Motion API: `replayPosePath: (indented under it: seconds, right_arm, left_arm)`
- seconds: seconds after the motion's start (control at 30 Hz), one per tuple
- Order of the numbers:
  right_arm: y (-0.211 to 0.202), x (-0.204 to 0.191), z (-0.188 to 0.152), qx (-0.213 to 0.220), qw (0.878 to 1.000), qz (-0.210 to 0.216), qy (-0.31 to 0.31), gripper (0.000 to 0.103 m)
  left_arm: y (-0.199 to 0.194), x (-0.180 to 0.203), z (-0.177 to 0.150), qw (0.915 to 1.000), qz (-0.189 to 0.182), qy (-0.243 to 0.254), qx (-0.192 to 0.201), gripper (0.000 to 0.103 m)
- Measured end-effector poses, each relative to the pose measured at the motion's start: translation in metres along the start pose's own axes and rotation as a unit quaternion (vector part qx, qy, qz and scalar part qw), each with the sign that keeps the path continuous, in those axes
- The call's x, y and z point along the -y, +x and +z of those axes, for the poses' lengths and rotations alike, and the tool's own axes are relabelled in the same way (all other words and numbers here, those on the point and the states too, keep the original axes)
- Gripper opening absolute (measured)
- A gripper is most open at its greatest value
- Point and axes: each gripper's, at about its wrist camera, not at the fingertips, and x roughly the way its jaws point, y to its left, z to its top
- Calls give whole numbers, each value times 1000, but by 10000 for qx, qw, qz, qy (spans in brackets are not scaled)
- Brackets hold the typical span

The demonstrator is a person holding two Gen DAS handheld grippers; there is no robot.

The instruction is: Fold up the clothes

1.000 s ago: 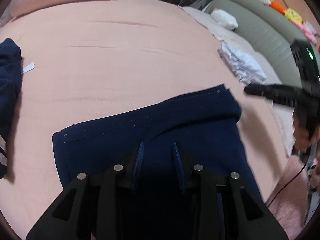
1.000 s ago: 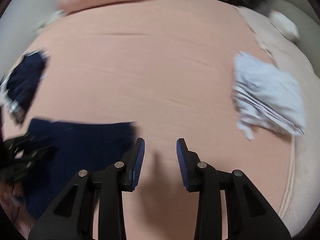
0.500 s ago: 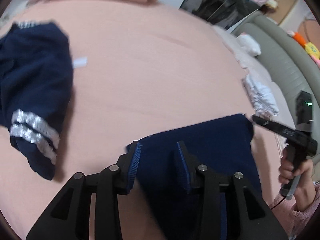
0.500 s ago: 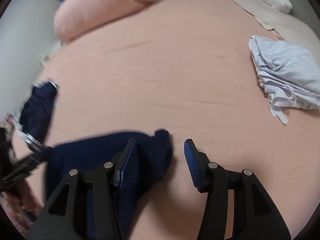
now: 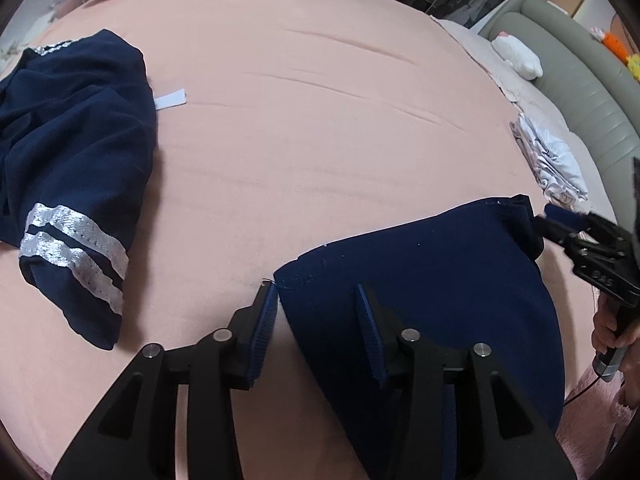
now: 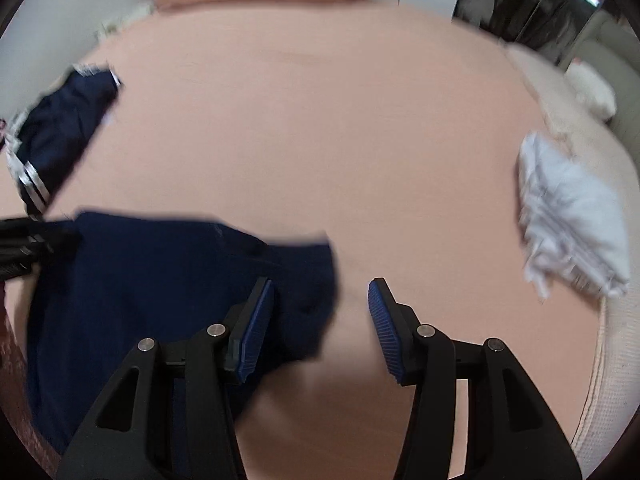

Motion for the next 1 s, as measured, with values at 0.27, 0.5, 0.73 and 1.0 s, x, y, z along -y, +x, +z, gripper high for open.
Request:
replayPosePath:
  seconds: [0.27,0.5,0.73,1.0]
  right_arm:
    - [19,13,18,-245,9968,735,-217,17]
    - [26,36,7,-1028,9774,1813,355,17]
    - [28,39,34,-373,9808,1633,999,23]
    - [44,34,35,-514,9926,941,568,21]
  left_arm:
    - [3,11,-1,9996,136,228,8,55]
    - [0,5,-3,9997,72,233,-6,57]
    - [-3,3,-5,9997,60,228,13,58]
    - [-10,2,-17,9982,256,521,-167,59]
